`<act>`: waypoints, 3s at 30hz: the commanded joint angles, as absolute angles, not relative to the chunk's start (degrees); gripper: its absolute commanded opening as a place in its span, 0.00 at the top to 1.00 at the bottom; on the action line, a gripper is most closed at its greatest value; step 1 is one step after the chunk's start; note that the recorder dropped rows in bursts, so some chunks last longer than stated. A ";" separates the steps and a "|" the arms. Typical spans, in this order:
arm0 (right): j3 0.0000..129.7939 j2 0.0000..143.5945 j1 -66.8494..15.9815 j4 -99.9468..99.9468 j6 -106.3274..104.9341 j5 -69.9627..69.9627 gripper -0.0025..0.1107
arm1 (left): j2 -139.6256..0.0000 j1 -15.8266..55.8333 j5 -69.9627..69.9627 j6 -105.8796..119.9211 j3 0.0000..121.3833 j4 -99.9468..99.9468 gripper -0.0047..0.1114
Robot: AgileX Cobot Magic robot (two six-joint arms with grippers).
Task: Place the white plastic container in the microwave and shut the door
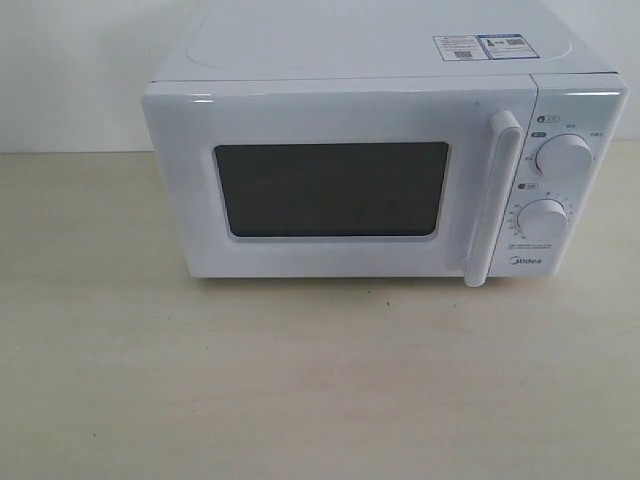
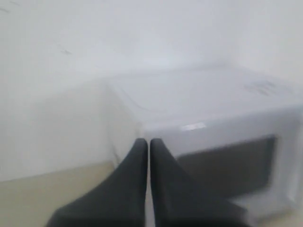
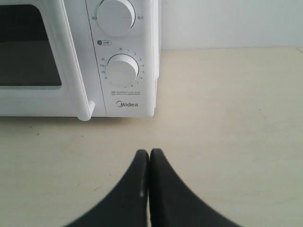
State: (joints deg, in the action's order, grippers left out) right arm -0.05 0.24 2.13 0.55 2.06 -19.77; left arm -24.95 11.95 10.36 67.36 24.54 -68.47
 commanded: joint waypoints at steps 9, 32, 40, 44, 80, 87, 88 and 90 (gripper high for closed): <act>0.00 0.00 2.31 0.76 2.19 -19.79 0.98 | -10.39 5.60 -7.49 52.84 14.42 -88.13 0.92; 0.00 0.00 2.31 0.76 2.47 -19.79 0.98 | 0.00 5.60 3.33 24.13 5.33 -22.89 0.92; 0.00 0.00 2.31 0.76 2.47 -19.79 0.98 | 0.00 5.60 3.13 -1.80 0.00 -13.47 0.92; 0.00 0.00 2.31 0.76 2.47 -19.79 0.98 | 0.00 5.60 9.06 -9.27 0.00 -4.83 0.92; 0.00 0.00 2.31 0.76 2.47 -19.79 0.98 | 0.00 3.78 17.45 0.00 0.00 -1.68 0.92; 0.00 0.00 2.31 0.76 2.47 -19.79 0.98 | 0.00 3.78 17.34 0.00 0.00 -1.66 0.92; 0.00 0.00 2.31 0.76 2.45 -19.52 0.98 | 0.00 3.78 17.34 0.00 0.00 -1.66 0.92; 0.00 0.00 2.31 0.76 2.45 -18.56 0.98 | 0.00 3.78 17.34 0.00 0.00 -1.66 0.92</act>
